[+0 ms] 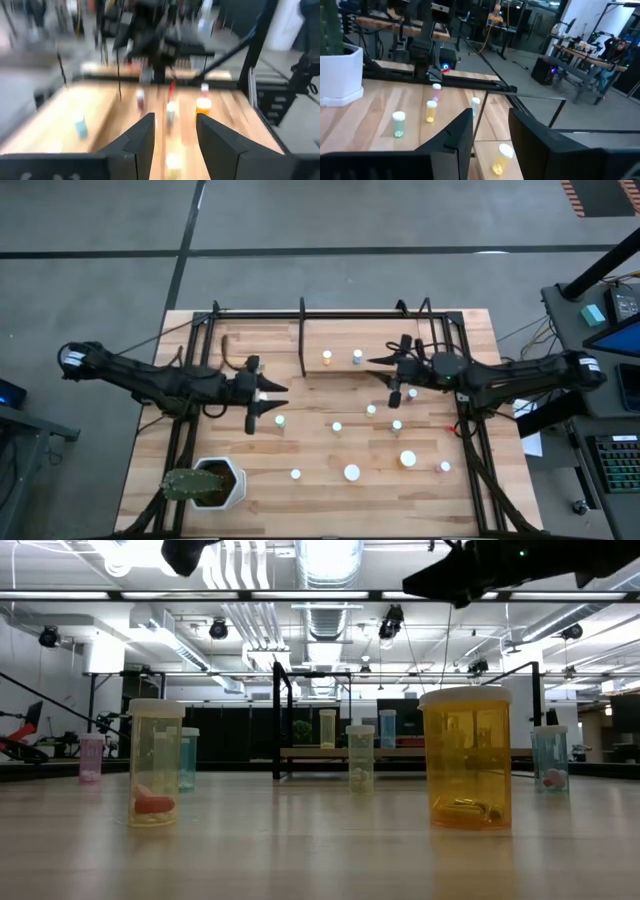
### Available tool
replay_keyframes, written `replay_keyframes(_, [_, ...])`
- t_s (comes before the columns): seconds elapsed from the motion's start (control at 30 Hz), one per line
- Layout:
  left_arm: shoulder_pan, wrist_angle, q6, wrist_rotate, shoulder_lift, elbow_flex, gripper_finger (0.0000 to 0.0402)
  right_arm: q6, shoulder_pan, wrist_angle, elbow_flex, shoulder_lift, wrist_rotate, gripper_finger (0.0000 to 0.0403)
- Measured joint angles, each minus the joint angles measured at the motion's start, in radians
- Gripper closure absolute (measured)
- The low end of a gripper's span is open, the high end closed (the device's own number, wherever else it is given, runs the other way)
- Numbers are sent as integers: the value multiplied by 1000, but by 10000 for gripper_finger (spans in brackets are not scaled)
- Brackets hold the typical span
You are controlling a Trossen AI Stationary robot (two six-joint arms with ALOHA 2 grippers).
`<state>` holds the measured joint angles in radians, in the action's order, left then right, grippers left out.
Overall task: Pick and place medicine bottles onto shelf by color
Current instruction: Put the yellow pill bottle on the shelf aligned with the other yellow pill bottle
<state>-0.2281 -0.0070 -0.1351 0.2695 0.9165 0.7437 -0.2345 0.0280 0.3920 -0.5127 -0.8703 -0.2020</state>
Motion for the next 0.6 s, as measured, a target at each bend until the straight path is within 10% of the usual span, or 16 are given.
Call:
replay_keyframes(0.37, [65,-836,-147,-8,173,387,244,-31,0,3,37,79,57,307])
replay_keyframes(0.6, [67,-1132,-138,-3,281,386,187,-43,0,3,37,72,71,314])
